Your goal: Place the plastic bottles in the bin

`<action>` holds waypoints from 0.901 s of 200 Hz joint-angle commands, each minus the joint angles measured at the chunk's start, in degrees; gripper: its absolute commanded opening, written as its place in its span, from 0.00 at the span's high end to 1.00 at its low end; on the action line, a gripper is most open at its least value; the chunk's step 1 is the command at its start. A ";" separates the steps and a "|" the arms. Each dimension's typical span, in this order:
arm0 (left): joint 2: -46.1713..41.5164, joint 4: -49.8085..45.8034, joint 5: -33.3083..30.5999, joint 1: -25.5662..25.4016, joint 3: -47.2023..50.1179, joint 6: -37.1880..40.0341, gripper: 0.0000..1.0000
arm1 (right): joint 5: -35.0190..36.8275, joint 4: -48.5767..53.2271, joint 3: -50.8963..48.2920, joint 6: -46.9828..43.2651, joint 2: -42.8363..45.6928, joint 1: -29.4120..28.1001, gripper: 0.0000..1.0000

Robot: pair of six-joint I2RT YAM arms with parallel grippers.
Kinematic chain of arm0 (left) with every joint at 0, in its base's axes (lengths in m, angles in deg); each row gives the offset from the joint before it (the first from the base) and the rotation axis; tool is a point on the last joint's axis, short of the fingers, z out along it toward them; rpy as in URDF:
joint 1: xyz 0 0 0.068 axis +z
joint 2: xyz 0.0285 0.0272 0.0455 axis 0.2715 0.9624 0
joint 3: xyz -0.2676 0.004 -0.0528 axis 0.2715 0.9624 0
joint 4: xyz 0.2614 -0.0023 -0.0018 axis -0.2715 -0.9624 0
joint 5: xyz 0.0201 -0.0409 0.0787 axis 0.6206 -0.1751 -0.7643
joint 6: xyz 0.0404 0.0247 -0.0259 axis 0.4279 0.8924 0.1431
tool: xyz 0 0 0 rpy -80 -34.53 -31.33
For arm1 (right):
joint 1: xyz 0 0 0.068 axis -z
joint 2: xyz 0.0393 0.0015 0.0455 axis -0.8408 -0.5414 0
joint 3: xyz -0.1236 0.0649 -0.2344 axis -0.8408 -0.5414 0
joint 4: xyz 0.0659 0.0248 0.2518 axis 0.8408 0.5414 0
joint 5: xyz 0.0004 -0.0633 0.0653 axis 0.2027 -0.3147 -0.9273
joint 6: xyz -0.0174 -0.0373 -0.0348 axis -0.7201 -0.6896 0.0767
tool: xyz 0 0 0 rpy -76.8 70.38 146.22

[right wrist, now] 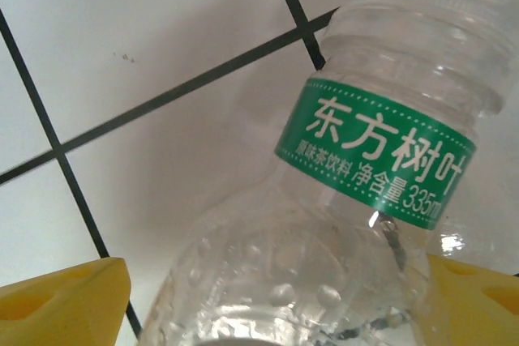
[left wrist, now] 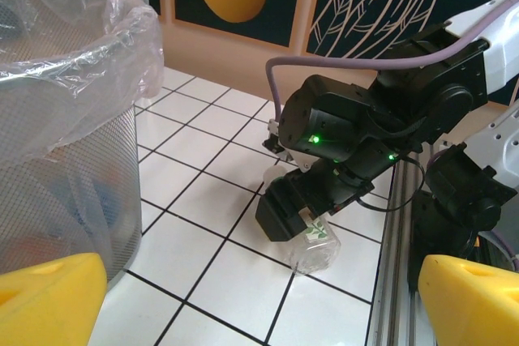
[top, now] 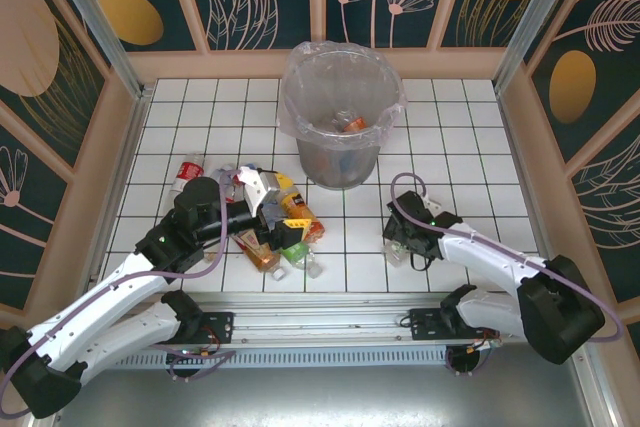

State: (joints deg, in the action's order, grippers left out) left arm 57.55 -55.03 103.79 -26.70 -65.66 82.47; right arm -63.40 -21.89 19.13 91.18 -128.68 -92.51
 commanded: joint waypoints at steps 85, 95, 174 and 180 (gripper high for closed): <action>-0.55 -0.43 1.38 -0.20 -1.61 0.92 0.01 | 9.11 5.20 5.54 -1.98 4.86 -0.31 0.36; -0.65 -0.35 1.39 -0.18 -1.54 0.92 0.02 | 10.05 5.49 7.15 -3.61 6.13 -0.22 0.37; -4.95 4.62 -2.40 -0.10 1.02 -1.18 0.01 | 15.62 5.14 29.96 -23.17 10.50 2.06 0.39; -5.28 4.79 -2.97 -0.17 1.18 -1.19 0.02 | 15.75 4.74 32.21 -24.75 10.22 2.15 0.40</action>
State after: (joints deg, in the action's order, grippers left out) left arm 54.66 -54.20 103.03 -26.70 -65.51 82.23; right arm -50.89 -16.47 43.57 75.70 -118.97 -90.93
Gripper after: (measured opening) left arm 0.985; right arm 0.608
